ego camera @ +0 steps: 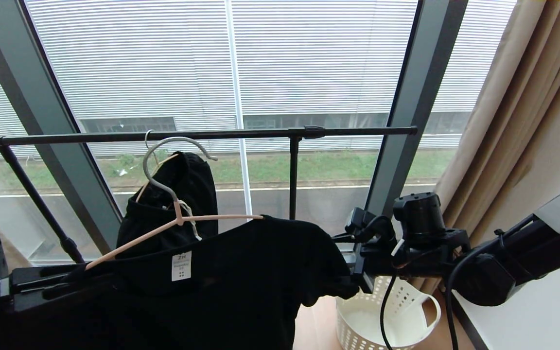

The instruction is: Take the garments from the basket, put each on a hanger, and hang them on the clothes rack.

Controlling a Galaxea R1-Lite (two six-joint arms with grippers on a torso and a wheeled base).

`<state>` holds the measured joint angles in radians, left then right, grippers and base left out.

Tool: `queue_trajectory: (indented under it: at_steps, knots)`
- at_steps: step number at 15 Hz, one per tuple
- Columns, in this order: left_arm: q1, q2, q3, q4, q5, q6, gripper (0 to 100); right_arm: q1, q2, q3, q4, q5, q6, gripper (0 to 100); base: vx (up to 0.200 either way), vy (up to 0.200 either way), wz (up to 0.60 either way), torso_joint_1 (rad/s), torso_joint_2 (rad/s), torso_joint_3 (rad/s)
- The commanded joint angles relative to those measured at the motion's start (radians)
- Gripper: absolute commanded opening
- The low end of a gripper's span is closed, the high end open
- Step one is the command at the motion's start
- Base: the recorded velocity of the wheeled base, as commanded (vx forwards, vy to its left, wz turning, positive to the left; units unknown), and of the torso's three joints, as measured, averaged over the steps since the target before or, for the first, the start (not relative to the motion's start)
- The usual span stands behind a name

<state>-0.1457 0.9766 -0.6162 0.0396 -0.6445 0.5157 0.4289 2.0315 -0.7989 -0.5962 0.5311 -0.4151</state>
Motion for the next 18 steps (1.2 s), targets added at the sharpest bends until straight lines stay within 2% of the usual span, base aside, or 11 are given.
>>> queue_trajectory:
  at_steps: [1,3,7,18]
  knots:
    - [0.000,0.002,0.004,-0.015,0.000,0.000,0,-0.001,0.018,-0.003,-0.001,-0.003,-0.001,0,0.000,0.000,0.00,0.000,0.00,0.000]
    - [0.000,0.002,0.004,-0.017,0.000,-0.002,0,-0.001,0.015,-0.005,-0.002,-0.022,-0.001,0,0.000,0.000,0.00,0.000,0.00,0.000]
    - [0.005,0.002,0.009,-0.018,0.002,-0.014,0,-0.055,-0.013,-0.017,-0.001,-0.023,-0.001,0,0.000,0.000,0.00,0.000,0.00,0.000]
    - [0.089,-0.004,0.021,-0.020,0.000,-0.014,0,-0.116,0.000,-0.052,-0.001,-0.022,0.001,0,0.000,0.000,0.00,0.000,0.00,0.000]
